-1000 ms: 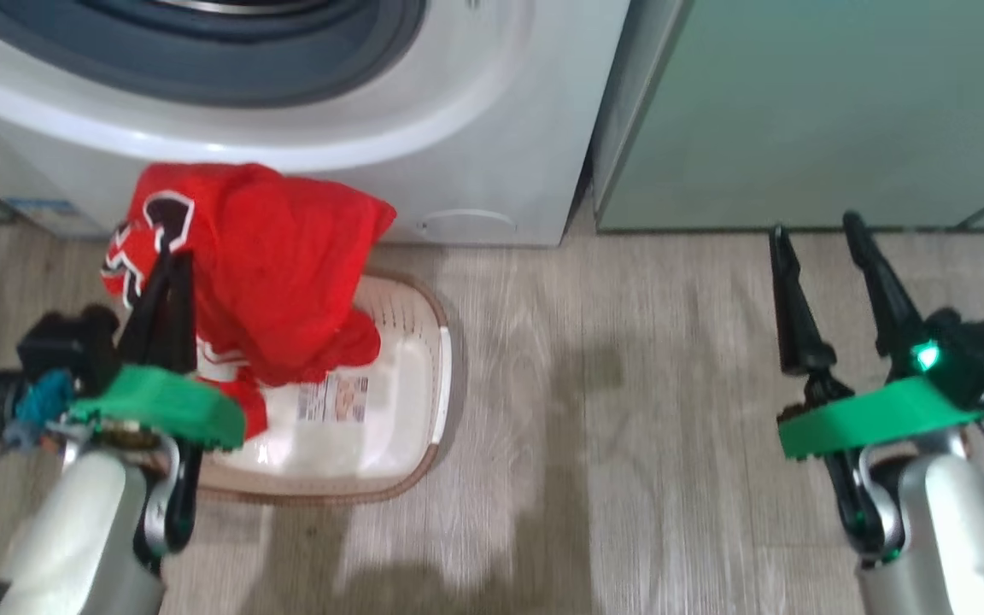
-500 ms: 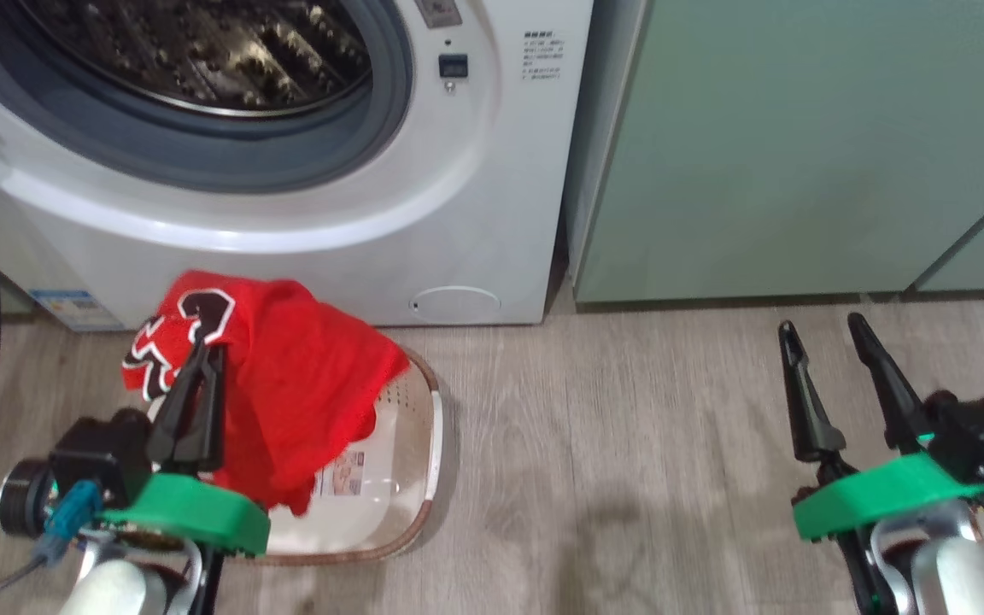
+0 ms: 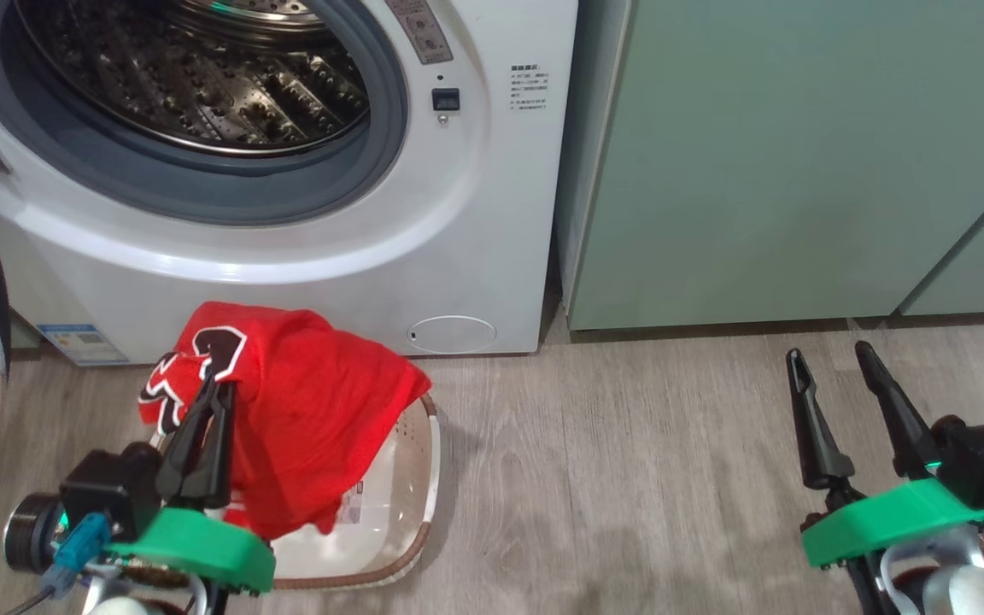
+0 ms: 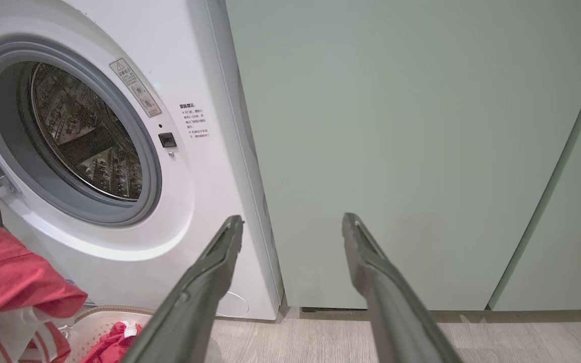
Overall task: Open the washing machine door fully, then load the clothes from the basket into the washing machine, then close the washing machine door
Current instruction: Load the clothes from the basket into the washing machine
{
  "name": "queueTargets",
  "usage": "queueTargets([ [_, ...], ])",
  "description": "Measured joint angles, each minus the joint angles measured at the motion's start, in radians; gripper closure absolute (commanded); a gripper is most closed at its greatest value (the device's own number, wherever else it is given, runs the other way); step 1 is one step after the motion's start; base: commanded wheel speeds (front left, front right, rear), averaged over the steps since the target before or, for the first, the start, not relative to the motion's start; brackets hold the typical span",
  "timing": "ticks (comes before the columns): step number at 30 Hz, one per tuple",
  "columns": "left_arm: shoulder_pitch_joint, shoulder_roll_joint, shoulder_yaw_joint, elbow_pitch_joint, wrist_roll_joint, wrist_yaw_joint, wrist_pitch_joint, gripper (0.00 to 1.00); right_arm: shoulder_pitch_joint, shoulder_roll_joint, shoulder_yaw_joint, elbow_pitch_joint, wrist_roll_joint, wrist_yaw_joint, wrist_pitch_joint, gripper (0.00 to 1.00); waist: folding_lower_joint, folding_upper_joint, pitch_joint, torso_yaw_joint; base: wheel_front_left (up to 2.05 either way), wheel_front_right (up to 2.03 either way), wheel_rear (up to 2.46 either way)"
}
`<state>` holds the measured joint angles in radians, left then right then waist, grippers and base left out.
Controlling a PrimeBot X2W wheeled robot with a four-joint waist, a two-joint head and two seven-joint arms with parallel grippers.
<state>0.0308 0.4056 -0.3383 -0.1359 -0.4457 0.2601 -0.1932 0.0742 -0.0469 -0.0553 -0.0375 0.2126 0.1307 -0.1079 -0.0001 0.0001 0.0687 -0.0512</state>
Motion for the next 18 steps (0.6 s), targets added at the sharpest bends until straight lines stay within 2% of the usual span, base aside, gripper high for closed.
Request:
queueTargets([
  [18,-0.001,0.004,-0.01,-0.001,0.0,0.016,0.015,1.0,0.0,0.0,-0.001,-0.005,0.002,0.0,0.002,0.0,0.0,0.0,0.004,0.008,0.0,0.0,0.0],
])
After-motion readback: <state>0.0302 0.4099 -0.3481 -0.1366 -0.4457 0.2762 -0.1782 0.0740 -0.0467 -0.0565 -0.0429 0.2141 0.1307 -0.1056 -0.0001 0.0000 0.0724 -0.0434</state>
